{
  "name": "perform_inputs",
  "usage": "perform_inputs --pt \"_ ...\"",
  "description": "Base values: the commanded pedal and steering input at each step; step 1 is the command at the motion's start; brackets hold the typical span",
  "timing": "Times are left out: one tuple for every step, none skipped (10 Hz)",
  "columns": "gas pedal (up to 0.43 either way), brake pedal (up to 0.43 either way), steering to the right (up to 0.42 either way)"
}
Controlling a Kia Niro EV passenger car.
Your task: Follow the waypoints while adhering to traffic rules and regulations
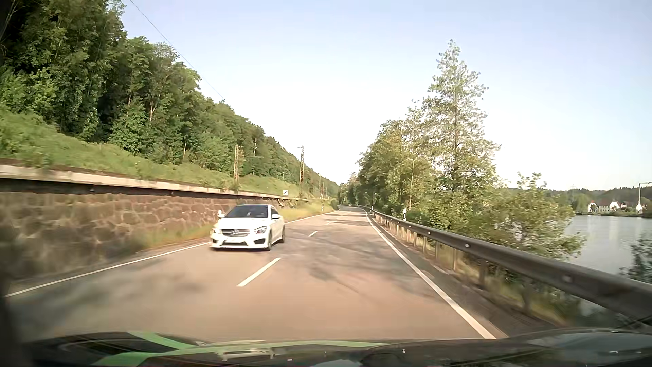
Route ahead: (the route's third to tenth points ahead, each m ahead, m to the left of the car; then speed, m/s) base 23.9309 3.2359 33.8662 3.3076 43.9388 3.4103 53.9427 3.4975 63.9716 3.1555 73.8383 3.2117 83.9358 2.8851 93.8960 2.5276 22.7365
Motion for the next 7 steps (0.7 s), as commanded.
perform_inputs --pt "0.087 0.000 0.001" --pt "0.098 0.000 0.001" --pt "0.098 0.000 0.001" --pt "0.098 0.000 0.001" --pt "0.098 0.000 0.001" --pt "0.098 0.000 0.001" --pt "0.098 0.000 0.001"
